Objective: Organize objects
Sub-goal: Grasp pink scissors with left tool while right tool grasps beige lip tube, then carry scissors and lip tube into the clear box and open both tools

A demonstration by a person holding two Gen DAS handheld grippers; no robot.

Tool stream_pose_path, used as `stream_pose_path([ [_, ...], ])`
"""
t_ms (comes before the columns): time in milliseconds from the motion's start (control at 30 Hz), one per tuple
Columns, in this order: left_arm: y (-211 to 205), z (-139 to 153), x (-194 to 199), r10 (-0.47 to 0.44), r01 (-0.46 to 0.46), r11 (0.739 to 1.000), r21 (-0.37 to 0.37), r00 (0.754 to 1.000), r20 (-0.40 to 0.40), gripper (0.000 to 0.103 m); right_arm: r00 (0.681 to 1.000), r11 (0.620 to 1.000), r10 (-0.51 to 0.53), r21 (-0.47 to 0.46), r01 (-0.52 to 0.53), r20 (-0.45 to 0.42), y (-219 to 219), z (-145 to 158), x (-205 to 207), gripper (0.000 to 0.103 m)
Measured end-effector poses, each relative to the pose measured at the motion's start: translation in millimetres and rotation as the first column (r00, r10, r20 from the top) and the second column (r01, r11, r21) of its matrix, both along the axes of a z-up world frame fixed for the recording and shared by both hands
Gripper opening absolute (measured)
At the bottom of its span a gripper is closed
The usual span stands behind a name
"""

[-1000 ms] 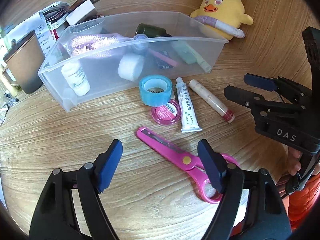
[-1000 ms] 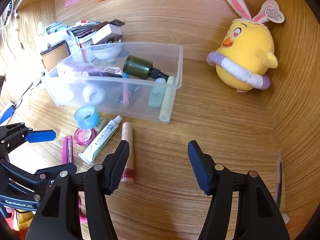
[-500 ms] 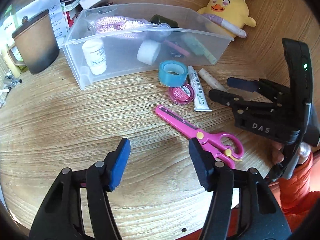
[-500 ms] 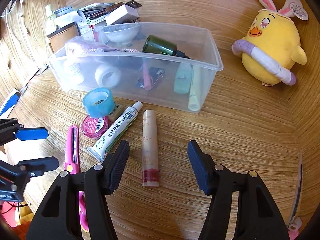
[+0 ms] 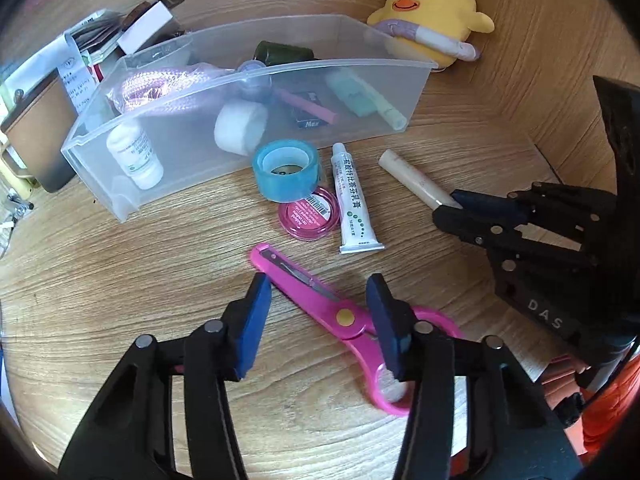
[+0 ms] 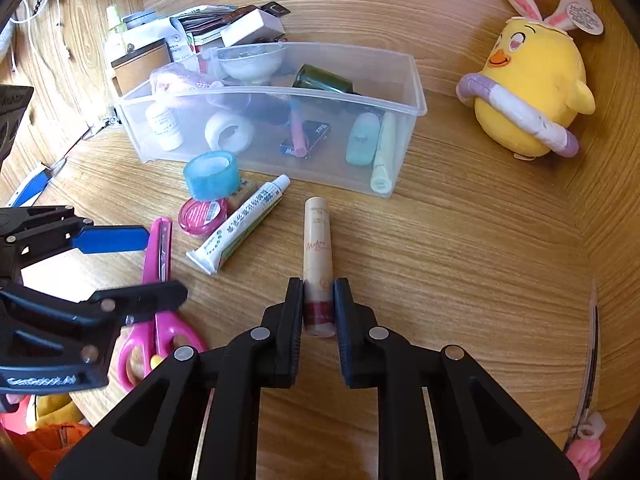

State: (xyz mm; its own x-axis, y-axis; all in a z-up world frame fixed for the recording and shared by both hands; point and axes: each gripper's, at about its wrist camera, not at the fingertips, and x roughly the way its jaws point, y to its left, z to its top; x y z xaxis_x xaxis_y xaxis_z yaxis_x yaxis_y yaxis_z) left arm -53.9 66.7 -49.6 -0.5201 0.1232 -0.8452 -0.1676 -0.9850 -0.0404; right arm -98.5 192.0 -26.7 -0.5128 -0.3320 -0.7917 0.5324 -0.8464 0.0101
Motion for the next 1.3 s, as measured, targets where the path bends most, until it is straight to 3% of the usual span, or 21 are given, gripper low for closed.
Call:
stream_pose_path([
  [133,-15,1,12,-0.018,0.018,1.0,-0.016,1.0,0.001,0.017,1.0,1.0,0.009,-0.023,-0.009,0.011,8,-1,7,0.014],
  [500,-28,-1,29,-0.052,0.052,0.998,-0.031,0.999,-0.009,0.018,0.999,0.999,0.014,-0.046,-0.012,0.042,-1,0,9,0.019],
  [733,-32,-1,33,-0.07,0.069,0.997,-0.039,0.997,-0.013,0.018,1.0,0.999,-0.004,-0.042,0.005,0.018,-9,-1,8,0.021],
  [800,-31,-1,35,-0.069,0.068,0.997,-0.046,0.997,-0.019,0.017,1.0,0.998,-0.006,-0.057,0.007,0.024,-9,-1,9,0.014],
  [867,-35,1,35,-0.055,0.055,0.998,-0.033,0.998,-0.028,0.017,1.0,0.997,-0.012,-0.069,0.013,0.026,-9,0,8,0.014],
  [1067,-56,32,34,0.004,0.001,0.999,0.041,0.993,-0.121,0.017,0.998,0.992,-0.05,-0.113,0.047,-0.029,-2,21,10,0.014],
  [1300,-69,78,37,0.051,-0.023,0.994,0.105,0.962,-0.267,0.015,0.993,0.982,-0.076,-0.179,0.058,-0.094,-3,53,9,0.014],
])
